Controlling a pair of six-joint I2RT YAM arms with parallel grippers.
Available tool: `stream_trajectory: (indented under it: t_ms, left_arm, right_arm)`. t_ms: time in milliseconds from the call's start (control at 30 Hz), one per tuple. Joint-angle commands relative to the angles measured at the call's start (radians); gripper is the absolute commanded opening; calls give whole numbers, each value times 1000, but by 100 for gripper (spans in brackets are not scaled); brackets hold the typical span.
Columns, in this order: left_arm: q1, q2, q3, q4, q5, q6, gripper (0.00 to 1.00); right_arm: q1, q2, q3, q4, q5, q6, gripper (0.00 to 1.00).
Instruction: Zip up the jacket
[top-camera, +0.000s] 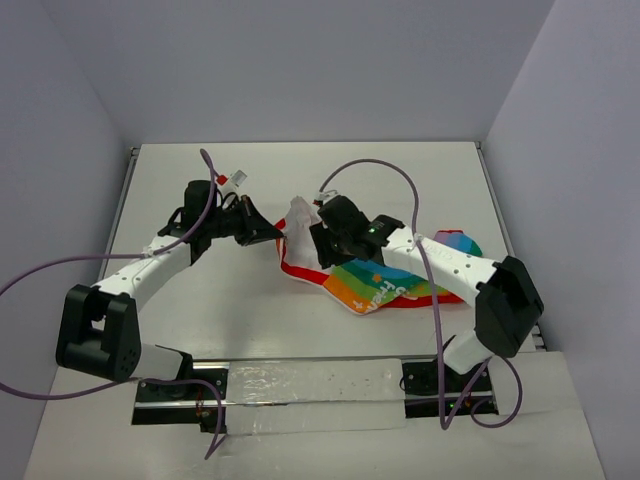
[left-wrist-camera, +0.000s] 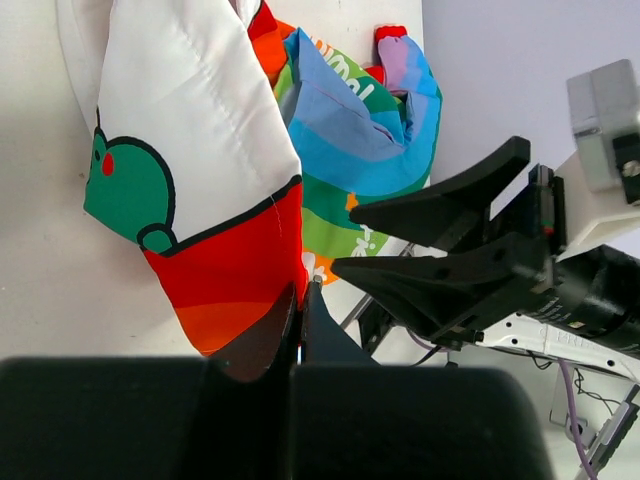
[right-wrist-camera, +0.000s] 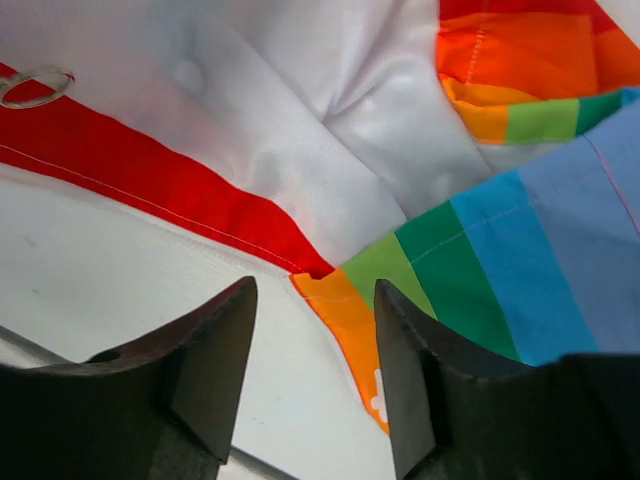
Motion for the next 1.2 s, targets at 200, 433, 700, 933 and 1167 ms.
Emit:
stream_trajectory:
  t_ms: [200,433,700,933,1167]
  left_arm:
    - [-1,-36,75,5,-9,17,0]
    - [-1,-38,73,11,-7,16,0]
    - [-1,-37,71,5,-11,18,0]
    - [-1,-34,72,7,-11,18,0]
    - [-1,-28,72,6,-12,19,0]
  right_arm:
    - [79,107,10,-99,-7,-145,61]
    - [81,135,-34,-66,28,-124,61]
    - [81,190,-3,-26,14,-97,61]
    - [80,220,15,-16,8,-86,51]
    - [78,187,1,-21,17,-78,23]
